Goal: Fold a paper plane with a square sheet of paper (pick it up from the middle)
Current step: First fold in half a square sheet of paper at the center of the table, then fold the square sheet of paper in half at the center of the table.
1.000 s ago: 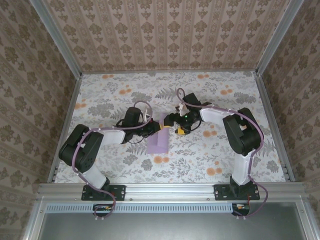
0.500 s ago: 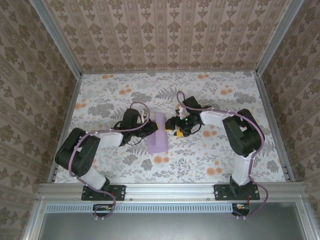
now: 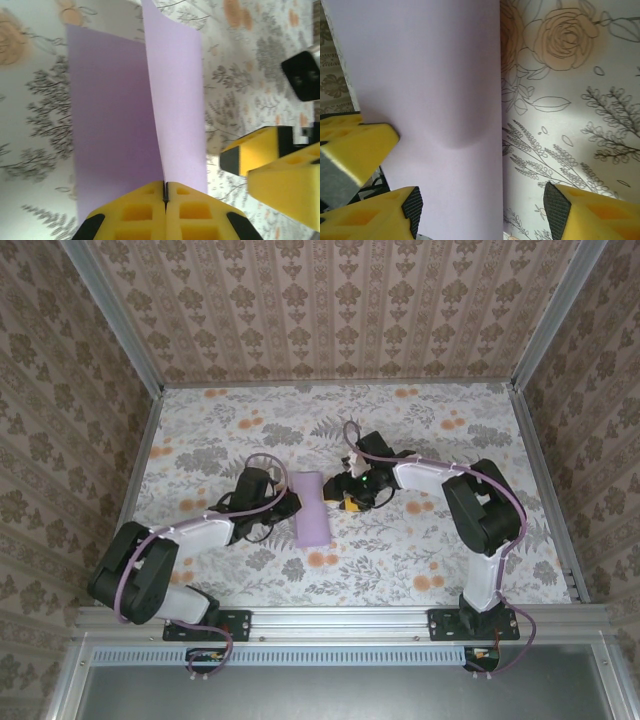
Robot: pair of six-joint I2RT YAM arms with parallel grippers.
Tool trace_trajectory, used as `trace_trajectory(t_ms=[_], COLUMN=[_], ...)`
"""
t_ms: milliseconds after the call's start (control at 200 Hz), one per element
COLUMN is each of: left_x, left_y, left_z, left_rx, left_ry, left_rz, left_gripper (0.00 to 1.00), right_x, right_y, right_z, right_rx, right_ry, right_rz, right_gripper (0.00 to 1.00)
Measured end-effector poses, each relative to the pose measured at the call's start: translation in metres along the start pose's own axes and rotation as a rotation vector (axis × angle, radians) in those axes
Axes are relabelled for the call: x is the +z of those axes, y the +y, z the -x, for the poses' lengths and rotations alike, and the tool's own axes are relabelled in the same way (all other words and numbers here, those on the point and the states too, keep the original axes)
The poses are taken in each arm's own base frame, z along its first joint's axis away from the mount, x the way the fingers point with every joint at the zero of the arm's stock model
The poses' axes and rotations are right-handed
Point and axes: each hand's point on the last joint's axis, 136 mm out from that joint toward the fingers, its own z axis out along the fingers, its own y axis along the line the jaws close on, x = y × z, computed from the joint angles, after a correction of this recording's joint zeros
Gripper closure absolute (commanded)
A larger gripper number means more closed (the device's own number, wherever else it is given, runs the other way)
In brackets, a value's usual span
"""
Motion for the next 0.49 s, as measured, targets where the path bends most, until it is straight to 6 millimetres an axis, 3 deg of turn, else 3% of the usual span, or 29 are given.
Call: trace_trajectory(t_ms=[280, 495], left_x=[0.003, 0.006], left_y=[0.020, 0.022], left_z=[-0.010, -0.011], left_rx=[0.005, 0.003], left_ry=[0.034, 0.041], left_rz=[0.081, 0.088], left_gripper=[1.00, 1.00], right_x=[0.009, 0.024], right_y=[0.017, 0.011], right_z=[-0.002, -0.005], right_rx=[-0.048, -0.043], right_ry=[0.004, 0.031], right_rz=[-0.038, -0.085], right_gripper=[0.33, 0.34])
